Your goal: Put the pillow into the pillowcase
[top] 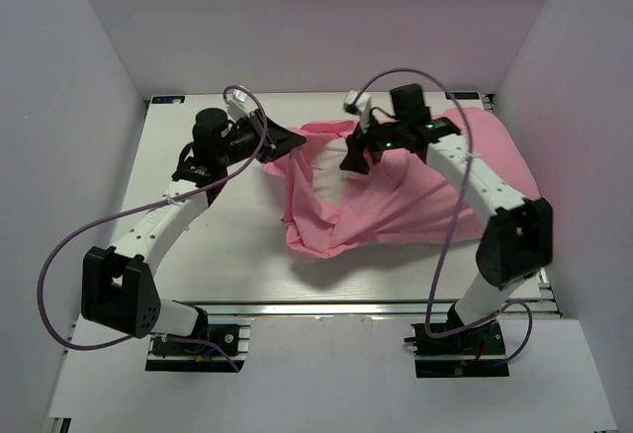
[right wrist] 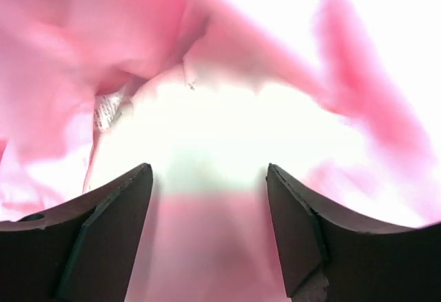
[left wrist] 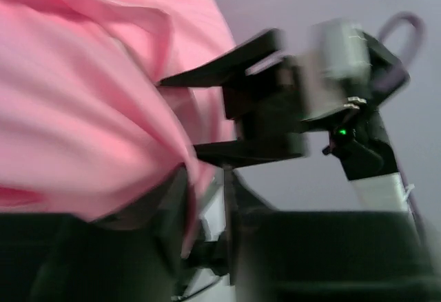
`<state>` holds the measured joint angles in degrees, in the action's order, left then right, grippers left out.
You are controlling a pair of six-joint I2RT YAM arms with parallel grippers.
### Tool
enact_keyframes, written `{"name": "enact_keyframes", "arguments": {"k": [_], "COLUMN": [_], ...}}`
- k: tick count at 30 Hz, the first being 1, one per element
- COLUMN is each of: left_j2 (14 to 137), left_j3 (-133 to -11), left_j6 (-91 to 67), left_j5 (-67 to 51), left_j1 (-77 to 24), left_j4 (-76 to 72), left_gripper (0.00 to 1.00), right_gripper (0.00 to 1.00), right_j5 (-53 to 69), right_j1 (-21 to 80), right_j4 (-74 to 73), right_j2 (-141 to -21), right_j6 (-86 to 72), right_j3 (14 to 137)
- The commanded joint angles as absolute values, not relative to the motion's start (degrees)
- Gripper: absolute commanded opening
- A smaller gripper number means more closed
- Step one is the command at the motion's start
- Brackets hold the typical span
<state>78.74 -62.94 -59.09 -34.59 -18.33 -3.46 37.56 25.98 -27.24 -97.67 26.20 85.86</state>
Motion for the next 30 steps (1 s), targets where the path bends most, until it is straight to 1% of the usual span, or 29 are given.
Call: {"name": "enact_keyframes", "arguments": {"k": [1,2,3,4,5,6,7,8,9,10,11,13,15,16,17,18,20,21,22,24,26,28,30], "left_j2": [79.8,81.0,82.5,85.3,86.5,87.3,87.8,87.5,86.9,85.3,84.3,82.0,78.0,77.0,75.3,74.5,72.6,70.3,69.3,66.5,64.9,62.4,60.8], "left_j3": [-60.6,-60.7,-61.4,-62.6,-65.3,-66.7,-68.5,-70.8,-75.6,-77.6,-79.2,-79.9,-77.8,-75.5,-74.9,-74.4,-73.7,-73.5,-73.0,-70.4,-65.1,-60.9,-55.0], "left_j6": [-66.5,-67.0,-66.9,-65.9,-65.0,-63.6,-61.6,-54.9,-51.4,-45.9,-44.4,-43.0,-42.0,-41.9,-41.7,-41.2,-39.2,-38.7,-38.4,-37.7,-38.5,-39.8,-42.7], "left_j5": [-38.3,-39.0,-39.9,-41.2,-41.8,-42.1,-41.8,-38.4,-35.4,-32.2,-27.6,-26.1,-26.5,-26.5,-25.8,-22.7,-17.9,-15.3,-12.0,-11.8,-15.2,-17.7,-21.1], "left_j1": [-19.9,-21.2,-21.9,-22.5,-23.4,-23.6,-23.5,-22.8,-22.2,-21.5,-19.4,-16.0,-12.2,-11.3,-10.0,-9.7,-9.1,-9.1,-9.1,-9.0,-9.0,-9.1,-9.1], "left_j4": [-17.9,-18.9,-19.2,-17.4,-15.8,-10.8,-5.9,0.2,11.7,16.4,20.4,26.2,27.2,27.9,29.3,32.7,35.8,38.5,39.5,40.8,40.1,37.4,33.6], "left_gripper": [0.41,0.51,0.74,0.8,0.84,0.98,0.98,0.98,0.98,0.98,0.98,0.96,0.9,0.85,0.77,0.73,0.63,0.63,0.63,0.69,0.69,0.71,0.71], "right_gripper": [0.74,0.74,0.75,0.76,0.77,0.78,0.78,0.78,0.77,0.78,0.78,0.77,0.77,0.76,0.76,0.76,0.76,0.76,0.79,0.82,0.81,0.78,0.77], "right_j5": [44.9,44.6,43.9,43.0,42.0,40.4,39.7,39.2,38.7,38.7,38.8,40.2,40.5,39.8,38.9,36.3,30.9,26.1,24.7,21.3,18.7,14.6,12.3], "right_j1": [23.6,22.9,22.6,22.3,22.3,22.3,22.3,22.3,22.3,22.3,22.3,22.4,23.3,24.0,26.7,28.5,36.3,38.6,40.8,44.8,46.3,46.5,46.5], "right_j4": [-29.4,-29.6,-29.2,-28.3,-27.7,-27.3,-27.2,-27.1,-27.1,-27.8,-27.9,-28.0,-29.2,-29.9,-32.1,-33.5,-33.5,-31.8,-29.6,-22.7,-18.6,-16.6,-17.8], "right_j2": [-87.1,-85.8,-83.3,-82.3,-81.4,-80.3,-79.9,-79.7,-79.4,-79.3,-79.0,-78.7,-78.7,-78.7,-78.8,-78.9,-78.4,-77.1,-76.2,-74.4,-75.0,-79.0,-84.8], "right_j6": [32.3,32.5,32.5,31.5,31.2,31.2,31.5,31.4,31.4,31.4,31.4,31.5,32.2,32.9,33.8,36.8,37.6,37.6,36.8,36.7,34.7,34.2,34.1], "right_j3": [91.4,91.7,91.6,91.1,89.7,89.1,88.4,87.6,86.3,85.8,85.2,83.1,81.9,81.5,81.2,80.9,78.3,76.9,73.2,69.9,68.0,69.4,74.2]}}
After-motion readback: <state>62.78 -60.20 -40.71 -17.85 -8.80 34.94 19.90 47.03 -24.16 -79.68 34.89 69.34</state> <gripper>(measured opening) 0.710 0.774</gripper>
